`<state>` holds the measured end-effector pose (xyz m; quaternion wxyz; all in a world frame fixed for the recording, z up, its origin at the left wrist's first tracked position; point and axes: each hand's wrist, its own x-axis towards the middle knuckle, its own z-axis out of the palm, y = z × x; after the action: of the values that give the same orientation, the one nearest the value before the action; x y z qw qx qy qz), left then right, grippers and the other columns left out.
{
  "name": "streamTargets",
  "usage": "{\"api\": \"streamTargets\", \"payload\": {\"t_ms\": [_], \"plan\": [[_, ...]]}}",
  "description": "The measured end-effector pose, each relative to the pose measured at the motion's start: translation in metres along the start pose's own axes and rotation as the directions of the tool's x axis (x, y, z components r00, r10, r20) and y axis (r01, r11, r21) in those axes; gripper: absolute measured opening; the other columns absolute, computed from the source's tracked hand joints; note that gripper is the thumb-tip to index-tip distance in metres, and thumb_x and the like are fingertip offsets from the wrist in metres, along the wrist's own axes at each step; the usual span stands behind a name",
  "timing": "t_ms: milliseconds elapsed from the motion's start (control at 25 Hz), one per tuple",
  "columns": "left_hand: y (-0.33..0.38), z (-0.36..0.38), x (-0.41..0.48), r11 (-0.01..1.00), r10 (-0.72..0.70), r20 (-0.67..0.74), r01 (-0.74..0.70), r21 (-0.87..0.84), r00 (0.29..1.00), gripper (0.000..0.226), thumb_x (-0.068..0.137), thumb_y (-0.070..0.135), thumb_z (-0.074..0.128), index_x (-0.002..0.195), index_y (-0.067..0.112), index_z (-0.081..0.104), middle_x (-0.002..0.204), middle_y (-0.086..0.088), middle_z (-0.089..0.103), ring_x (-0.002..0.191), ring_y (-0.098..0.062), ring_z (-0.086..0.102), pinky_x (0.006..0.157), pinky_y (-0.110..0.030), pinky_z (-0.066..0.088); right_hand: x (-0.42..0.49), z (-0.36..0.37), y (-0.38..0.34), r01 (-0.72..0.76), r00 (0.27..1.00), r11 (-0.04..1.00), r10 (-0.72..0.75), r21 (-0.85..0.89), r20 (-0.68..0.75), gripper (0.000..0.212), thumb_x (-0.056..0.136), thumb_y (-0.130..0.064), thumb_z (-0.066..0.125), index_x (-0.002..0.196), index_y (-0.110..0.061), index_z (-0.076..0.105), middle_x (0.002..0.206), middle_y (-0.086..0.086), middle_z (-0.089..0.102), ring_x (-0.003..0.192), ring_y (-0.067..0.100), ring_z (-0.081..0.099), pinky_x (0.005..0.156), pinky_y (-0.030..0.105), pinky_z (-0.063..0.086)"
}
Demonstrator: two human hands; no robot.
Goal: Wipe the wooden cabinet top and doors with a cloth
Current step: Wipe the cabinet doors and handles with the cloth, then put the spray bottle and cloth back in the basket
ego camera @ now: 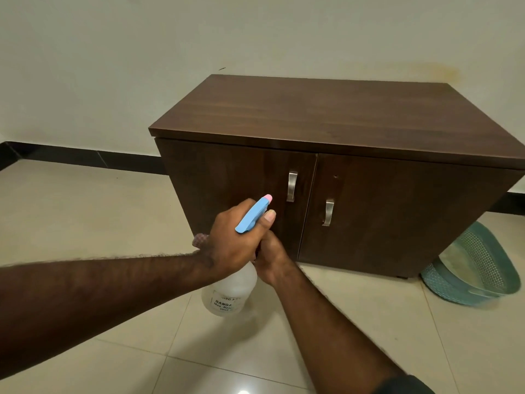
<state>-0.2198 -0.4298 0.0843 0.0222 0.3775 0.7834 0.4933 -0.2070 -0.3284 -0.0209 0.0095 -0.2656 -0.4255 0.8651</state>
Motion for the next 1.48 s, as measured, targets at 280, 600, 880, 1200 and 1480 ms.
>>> {"api": "streamTargets", "payload": {"t_ms": [280, 600, 880, 1200, 1480], "plan": [[0.028, 0.021, 0.015, 0.991, 0.100, -0.003, -0.099, -0.086, 0.995, 0.034, 0.096, 0.048, 0.054, 0.095, 0.015, 0.062, 0.064, -0.003, 0.058, 0.055, -0.021, 0.057, 0.052, -0.031, 0.048, -0.037, -0.056, -0.079, -0.192, 0.944, 0.894, 0.282, -0.405, 0.174, 0.034, 0.079, 0.003, 0.067, 0.110, -0.008, 0.073, 0.106, 0.014, 0.075, 0.102, 0.029, 0.073, 0.096, 0.042, 0.056], [0.093, 0.084, 0.029, 0.951, 0.223, 0.152, -0.180, -0.251, 0.963, 0.029, 0.093, 0.048, 0.055, 0.094, 0.020, 0.060, 0.065, -0.002, 0.062, 0.040, -0.017, 0.060, 0.041, -0.026, 0.050, -0.150, -0.203, -0.198, -0.285, 0.936, 0.798, 0.351, -0.531, 0.023, 0.055, 0.087, 0.005, 0.065, 0.140, -0.010, 0.059, 0.140, 0.017, 0.062, 0.127, 0.036, 0.061, 0.104, 0.047, 0.051], [0.160, 0.173, 0.040, 0.930, 0.315, 0.435, -0.183, -0.318, 0.844, 0.024, 0.095, 0.042, 0.060, 0.095, 0.018, 0.057, 0.064, 0.002, 0.060, 0.051, -0.009, 0.061, 0.052, -0.026, 0.054, -0.232, -0.315, -0.230, -0.100, 0.958, 0.979, 0.048, -0.175, -0.283, 0.051, 0.072, -0.004, 0.077, 0.123, -0.007, 0.073, 0.128, 0.021, 0.069, 0.118, 0.039, 0.066, 0.094, 0.050, 0.056], [0.233, 0.301, 0.053, 0.910, 0.293, 0.498, -0.077, -0.408, 0.816, 0.040, 0.091, 0.044, 0.067, 0.104, 0.007, 0.058, 0.090, -0.018, 0.063, 0.076, -0.032, 0.066, 0.061, -0.034, 0.055, -0.261, -0.390, -0.231, 0.425, 0.788, 0.895, -0.294, 0.133, -0.540, 0.040, 0.087, -0.014, 0.070, 0.126, -0.004, 0.065, 0.121, 0.020, 0.069, 0.103, 0.034, 0.071, 0.090, 0.049, 0.058], [0.241, 0.388, 0.076, 0.895, 0.361, 0.331, -0.223, -0.387, 0.872, 0.030, 0.094, 0.038, 0.066, 0.105, 0.011, 0.058, 0.084, -0.006, 0.060, 0.073, -0.022, 0.056, 0.071, -0.045, 0.055, -0.235, -0.404, -0.232, 0.339, 0.691, 0.934, -0.328, -0.112, -0.645, 0.018, 0.079, -0.015, 0.061, 0.085, -0.005, 0.074, 0.093, 0.018, 0.075, 0.085, 0.032, 0.074, 0.088, 0.048, 0.058]]}}
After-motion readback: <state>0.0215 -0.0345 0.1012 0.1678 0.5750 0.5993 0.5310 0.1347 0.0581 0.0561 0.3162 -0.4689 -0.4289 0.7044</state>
